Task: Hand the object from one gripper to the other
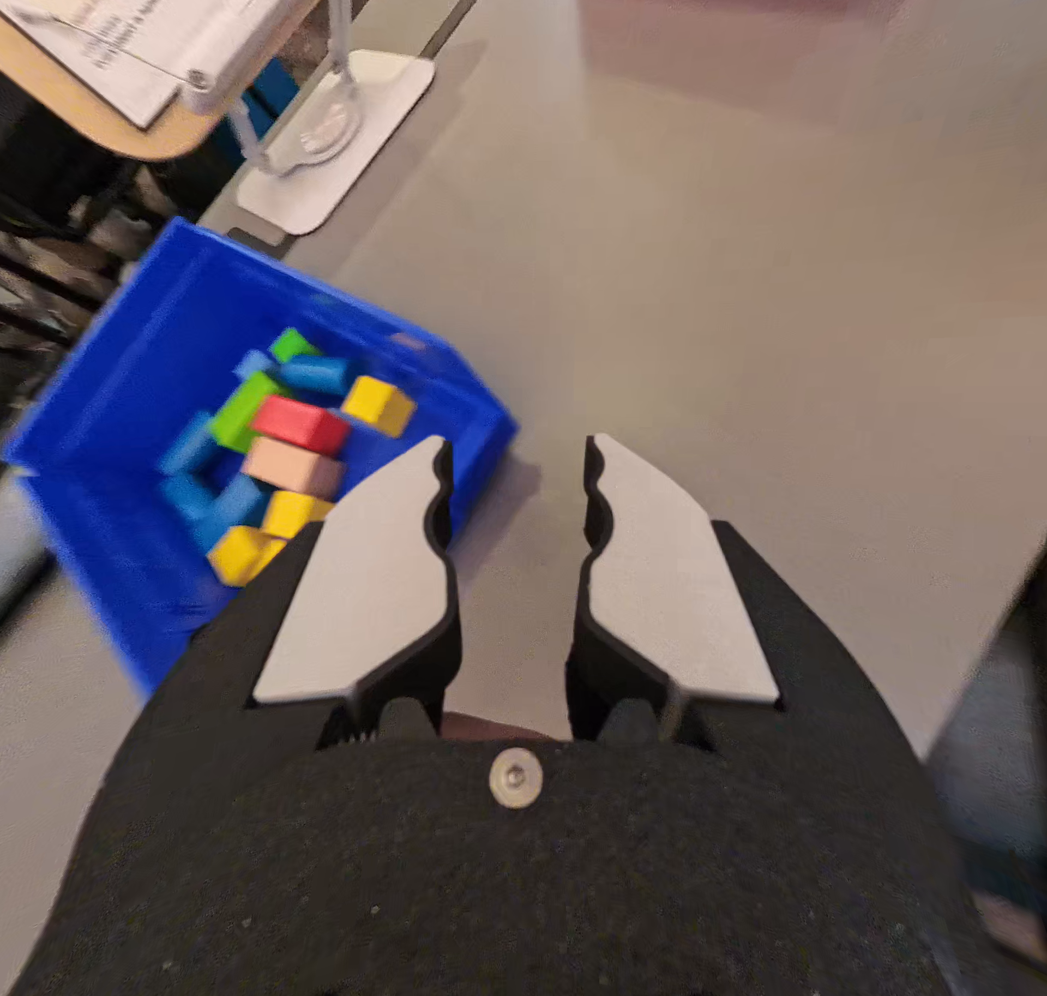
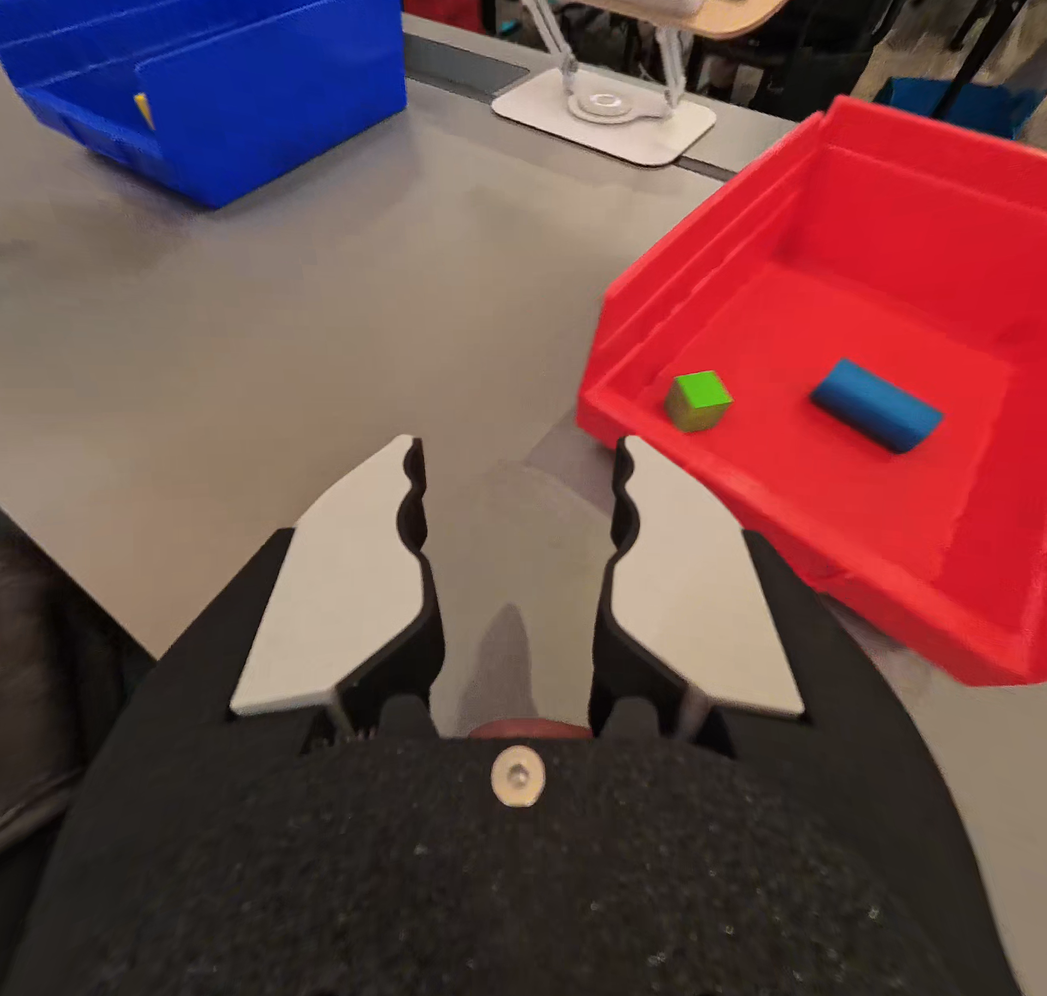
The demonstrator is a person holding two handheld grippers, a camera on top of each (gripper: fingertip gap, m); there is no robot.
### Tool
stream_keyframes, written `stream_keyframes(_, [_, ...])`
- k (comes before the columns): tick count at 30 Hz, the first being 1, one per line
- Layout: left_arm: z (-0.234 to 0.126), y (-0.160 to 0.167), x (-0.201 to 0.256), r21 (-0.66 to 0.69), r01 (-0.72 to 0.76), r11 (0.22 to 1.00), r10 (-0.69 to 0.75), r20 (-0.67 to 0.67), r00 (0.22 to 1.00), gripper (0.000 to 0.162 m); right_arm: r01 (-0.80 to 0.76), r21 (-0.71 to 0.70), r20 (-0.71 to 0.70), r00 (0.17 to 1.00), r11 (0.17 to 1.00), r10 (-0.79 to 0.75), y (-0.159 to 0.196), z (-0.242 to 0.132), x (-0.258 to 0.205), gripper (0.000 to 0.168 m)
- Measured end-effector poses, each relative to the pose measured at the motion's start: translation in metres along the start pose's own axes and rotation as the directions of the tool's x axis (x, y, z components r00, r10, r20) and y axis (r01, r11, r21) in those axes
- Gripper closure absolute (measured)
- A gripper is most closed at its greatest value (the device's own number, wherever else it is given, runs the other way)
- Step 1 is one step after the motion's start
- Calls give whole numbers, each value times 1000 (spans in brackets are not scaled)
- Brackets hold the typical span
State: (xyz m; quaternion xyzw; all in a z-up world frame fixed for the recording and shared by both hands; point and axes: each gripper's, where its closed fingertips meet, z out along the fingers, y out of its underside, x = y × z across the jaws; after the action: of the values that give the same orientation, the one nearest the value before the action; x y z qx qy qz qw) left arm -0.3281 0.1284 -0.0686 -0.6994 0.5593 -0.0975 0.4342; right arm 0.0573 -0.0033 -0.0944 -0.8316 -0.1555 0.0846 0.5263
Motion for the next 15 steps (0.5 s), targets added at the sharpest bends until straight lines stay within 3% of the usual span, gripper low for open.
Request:
stream_keyframes(3, [11,15,-57,-171,-108,979,122,71,990,122,84,-54,8,996,995,-84,20,8,-23,106])
stream_keyframes(8, [57,27,-78,-251,-104,962,52,-207,977,114,47,-48,90,995,998,-43,24,22,-42,105])
stream_keyframes(12, [104,46,-103,-365,-201,909,121,-230,966,113,-16,-63,108,994,998,22,30,28,-38,105])
stream_keyframes(15, [128,50,-104,-401,-207,892,83,-306,948,112,-118,-59,157,980,991,126,31,30,-38,106])
